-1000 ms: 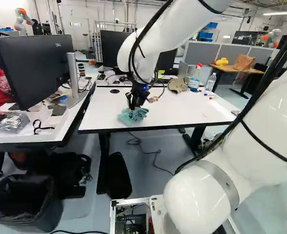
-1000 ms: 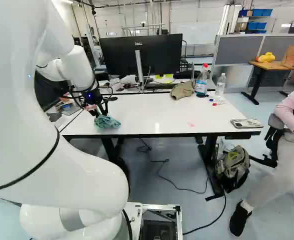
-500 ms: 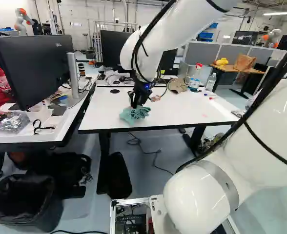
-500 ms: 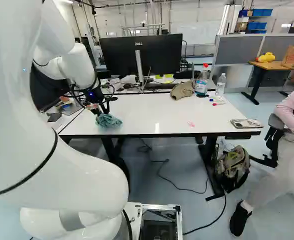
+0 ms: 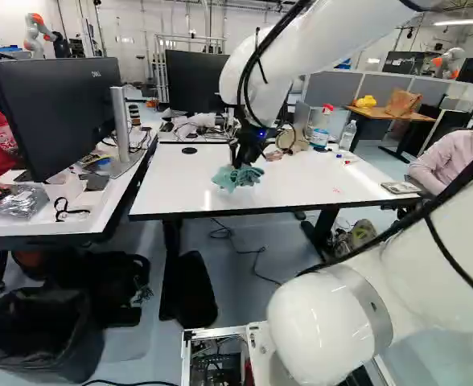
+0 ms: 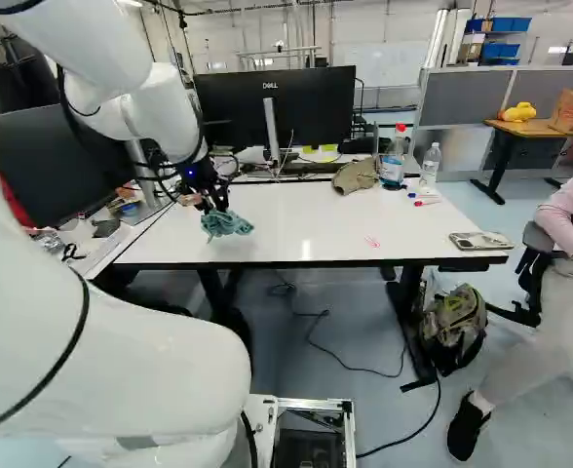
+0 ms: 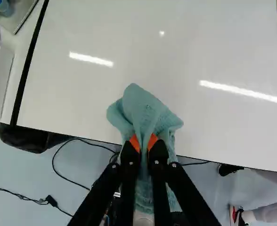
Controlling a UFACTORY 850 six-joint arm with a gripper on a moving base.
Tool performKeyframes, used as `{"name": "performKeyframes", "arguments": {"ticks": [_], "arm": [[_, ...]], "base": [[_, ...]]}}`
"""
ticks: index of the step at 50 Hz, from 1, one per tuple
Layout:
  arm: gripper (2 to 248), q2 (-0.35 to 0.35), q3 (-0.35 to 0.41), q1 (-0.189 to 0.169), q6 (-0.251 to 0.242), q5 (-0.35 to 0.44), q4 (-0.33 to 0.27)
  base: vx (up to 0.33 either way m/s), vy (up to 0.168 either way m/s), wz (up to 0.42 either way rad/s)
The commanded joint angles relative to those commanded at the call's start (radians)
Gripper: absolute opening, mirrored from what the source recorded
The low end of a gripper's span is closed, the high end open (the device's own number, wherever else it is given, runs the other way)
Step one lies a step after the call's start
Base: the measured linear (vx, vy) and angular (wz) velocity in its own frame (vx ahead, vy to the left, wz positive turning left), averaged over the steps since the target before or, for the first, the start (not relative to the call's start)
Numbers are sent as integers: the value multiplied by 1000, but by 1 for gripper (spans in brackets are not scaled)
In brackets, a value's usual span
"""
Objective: Clean the table with the green towel
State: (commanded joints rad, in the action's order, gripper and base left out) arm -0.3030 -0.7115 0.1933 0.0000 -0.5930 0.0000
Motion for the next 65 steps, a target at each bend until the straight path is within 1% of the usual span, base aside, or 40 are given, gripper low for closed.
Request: {"name": "performKeyframes", "arguments": {"ticks": [4, 13, 65], "arm": [[38, -16, 2, -19, 0, 0, 0], [38, -18, 4, -62, 0, 0, 0], [38, -5, -7, -308, 0, 0, 0]], "base": [[0, 0, 0], [0, 0, 0], [0, 0, 0]]}}
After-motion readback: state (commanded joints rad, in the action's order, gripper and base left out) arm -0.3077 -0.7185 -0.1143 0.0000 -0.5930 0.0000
